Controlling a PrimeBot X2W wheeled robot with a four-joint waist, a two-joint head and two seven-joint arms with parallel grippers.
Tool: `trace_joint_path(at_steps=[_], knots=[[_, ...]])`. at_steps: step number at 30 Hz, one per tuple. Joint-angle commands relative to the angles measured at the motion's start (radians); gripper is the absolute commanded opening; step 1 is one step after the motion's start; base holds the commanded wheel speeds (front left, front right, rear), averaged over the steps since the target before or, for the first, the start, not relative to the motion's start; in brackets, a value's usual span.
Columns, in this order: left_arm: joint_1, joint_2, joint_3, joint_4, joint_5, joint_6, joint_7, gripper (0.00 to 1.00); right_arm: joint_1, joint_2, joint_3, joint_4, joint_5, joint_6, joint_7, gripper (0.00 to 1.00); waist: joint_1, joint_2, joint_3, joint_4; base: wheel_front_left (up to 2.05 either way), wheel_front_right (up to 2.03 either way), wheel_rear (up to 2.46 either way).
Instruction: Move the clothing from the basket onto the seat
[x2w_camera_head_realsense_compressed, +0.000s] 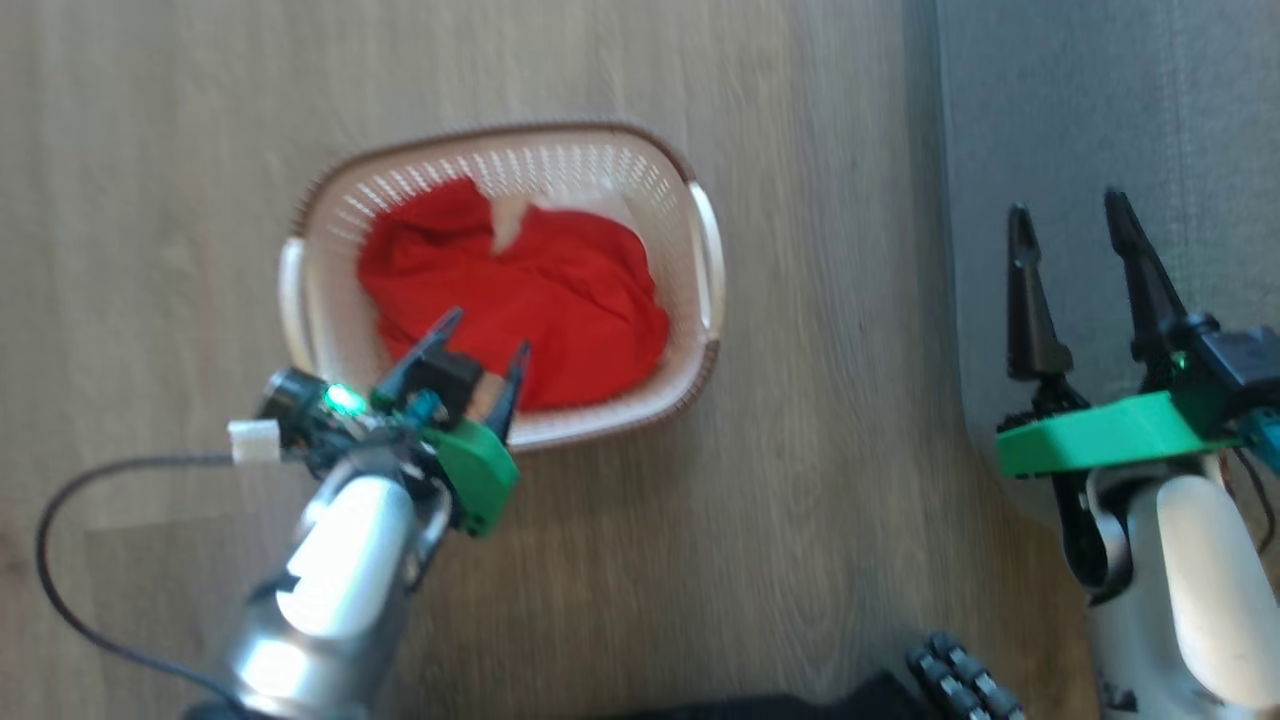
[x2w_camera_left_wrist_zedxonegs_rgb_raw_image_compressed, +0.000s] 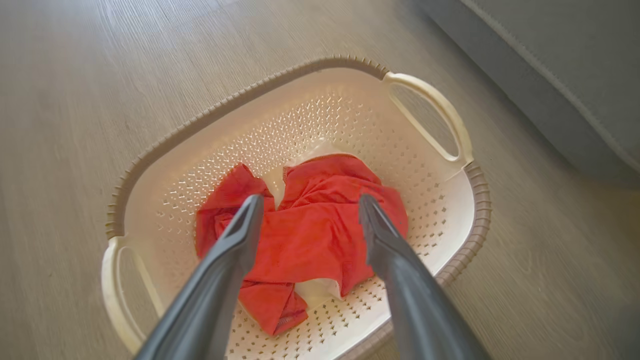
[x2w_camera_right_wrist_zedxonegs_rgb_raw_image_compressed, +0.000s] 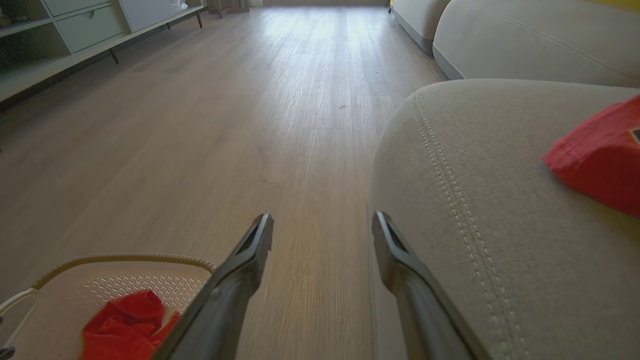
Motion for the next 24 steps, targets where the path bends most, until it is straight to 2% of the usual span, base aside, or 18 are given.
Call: trace_joint_path(at_steps=[1,8,15,20,24], knots=[[-0.044,0.035,0.017,0.033,0.012,-0.012,-0.005,1.00,-0.010,0.009,0.032,-0.039,0.016,0.000,-0.006,1.00,-0.0003,0.0000,0.139,-0.094,0.00,0.00,0.00],[-0.241,0.099,-0.016,0.212,0.056,-0.033,-0.005,1.00,-0.038,0.019,0.068,-0.059,0.081,0.000,-0.006,1.00,-0.0003,0.0000,0.273,-0.178,0.00,0.00,0.00],[-0.406,0.121,-0.060,0.430,0.082,-0.081,-0.001,1.00,-0.064,0.019,0.098,-0.067,0.145,0.000,-0.006,1.00,-0.0003,0.0000,0.339,-0.236,0.00,0.00,0.00],[-0.492,0.135,-0.107,0.539,0.115,-0.102,0.041,1.00,-0.077,0.020,0.127,-0.078,0.171,0.000,-0.006,1.00,-0.0003,0.0000,0.370,-0.270,0.00,0.00,0.00],[-0.524,0.147,-0.135,0.570,0.137,-0.096,0.104,1.00,-0.066,0.020,0.135,-0.087,0.182,0.000,-0.006,1.00,-0.0003,0.0000,0.379,-0.280,0.00,0.00,0.00]])
